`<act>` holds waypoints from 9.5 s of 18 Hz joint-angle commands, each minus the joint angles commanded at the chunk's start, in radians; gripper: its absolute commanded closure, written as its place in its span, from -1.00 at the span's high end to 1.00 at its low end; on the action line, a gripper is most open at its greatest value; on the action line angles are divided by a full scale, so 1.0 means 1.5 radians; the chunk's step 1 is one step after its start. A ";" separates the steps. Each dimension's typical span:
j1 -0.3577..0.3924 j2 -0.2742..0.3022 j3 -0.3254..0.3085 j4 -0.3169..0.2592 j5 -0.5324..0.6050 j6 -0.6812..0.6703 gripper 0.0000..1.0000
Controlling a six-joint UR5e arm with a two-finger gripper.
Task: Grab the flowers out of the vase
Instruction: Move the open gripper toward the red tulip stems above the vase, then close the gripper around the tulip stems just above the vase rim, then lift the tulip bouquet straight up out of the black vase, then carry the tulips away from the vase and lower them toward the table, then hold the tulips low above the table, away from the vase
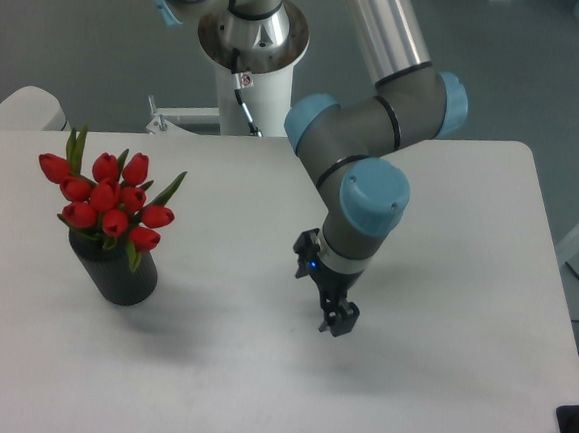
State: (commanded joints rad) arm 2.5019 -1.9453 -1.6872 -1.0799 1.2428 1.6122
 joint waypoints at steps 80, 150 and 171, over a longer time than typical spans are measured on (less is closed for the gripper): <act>-0.036 0.140 -0.190 0.005 -0.722 -0.238 -0.58; 0.006 -0.017 0.164 -0.001 0.046 -0.276 -0.75; -0.021 -0.120 0.291 -0.126 0.194 -0.159 -0.80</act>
State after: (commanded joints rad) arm 2.4697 -2.1246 -1.2502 -1.2685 1.5339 1.3744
